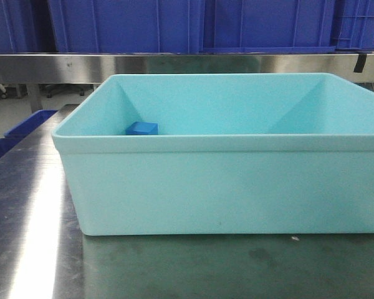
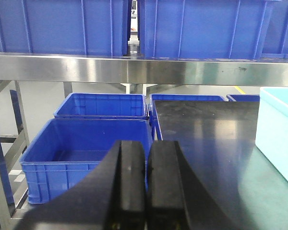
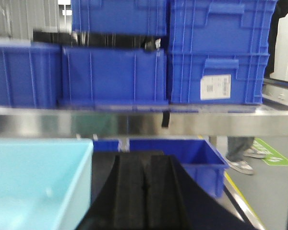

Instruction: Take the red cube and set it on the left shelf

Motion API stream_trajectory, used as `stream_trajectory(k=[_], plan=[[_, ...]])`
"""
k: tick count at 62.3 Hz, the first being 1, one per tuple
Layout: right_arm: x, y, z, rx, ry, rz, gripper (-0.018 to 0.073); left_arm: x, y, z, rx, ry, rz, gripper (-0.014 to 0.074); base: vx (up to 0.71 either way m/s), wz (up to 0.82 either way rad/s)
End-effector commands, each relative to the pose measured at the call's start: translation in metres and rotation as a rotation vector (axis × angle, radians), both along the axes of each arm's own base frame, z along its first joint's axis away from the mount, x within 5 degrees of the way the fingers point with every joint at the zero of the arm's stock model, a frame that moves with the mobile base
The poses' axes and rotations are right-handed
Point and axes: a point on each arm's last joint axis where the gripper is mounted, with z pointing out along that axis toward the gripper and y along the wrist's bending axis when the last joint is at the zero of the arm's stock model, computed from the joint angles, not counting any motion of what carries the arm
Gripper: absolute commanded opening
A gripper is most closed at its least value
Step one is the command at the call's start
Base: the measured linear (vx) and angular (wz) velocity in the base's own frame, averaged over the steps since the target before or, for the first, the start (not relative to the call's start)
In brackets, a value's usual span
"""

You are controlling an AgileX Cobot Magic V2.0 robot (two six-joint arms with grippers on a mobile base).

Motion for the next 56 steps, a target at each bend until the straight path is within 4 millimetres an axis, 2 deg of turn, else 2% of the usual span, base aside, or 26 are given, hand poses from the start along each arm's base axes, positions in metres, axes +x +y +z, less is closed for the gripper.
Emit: stream_trajectory(k=[1, 14, 22, 30, 36, 43, 49, 56], plan=[[-0.015, 0.000, 0.048, 0.048, -0.172, 0.009, 0.0057, 0.000, 0.001, 0.001, -0.015, -0.079, 0.010, 0.0102, 0.00, 0.00], [-0.021, 0.003, 0.128, 0.048, -0.059, 0.050, 0.0057, 0.000, 0.001, 0.001, -0.015, -0.079, 0.010, 0.0102, 0.01, 0.09], [-0.008, 0.005, 0.171, 0.046, 0.051, 0.092, 0.0057, 0.000, 0.001, 0.001, -0.015, -0.079, 0.010, 0.0102, 0.00, 0.00], [0.016, 0.012, 0.204, 0.049, 0.180, 0.188, 0.0057, 0.000, 0.001, 0.001, -0.015, -0.079, 0.010, 0.0102, -0.02, -0.13], [0.041, 0.023, 0.220, 0.038, 0.325, 0.273, 0.0057, 0.000, 0.001, 0.001, -0.015, -0.079, 0.010, 0.0102, -0.01, -0.03], [0.075, 0.040, 0.229, 0.009, 0.497, 0.359, 0.0057, 0.000, 0.001, 0.001, -0.015, -0.079, 0.010, 0.0102, 0.00, 0.00], [0.104, 0.062, 0.229, -0.027, 0.623, 0.446, 0.0060, 0.000, 0.001, 0.001, -0.015, -0.079, 0.010, 0.0102, 0.00, 0.00], [0.139, 0.096, 0.219, -0.078, 0.747, 0.534, 0.0060, 0.000, 0.001, 0.001, -0.015, -0.079, 0.010, 0.0102, 0.00, 0.00]])
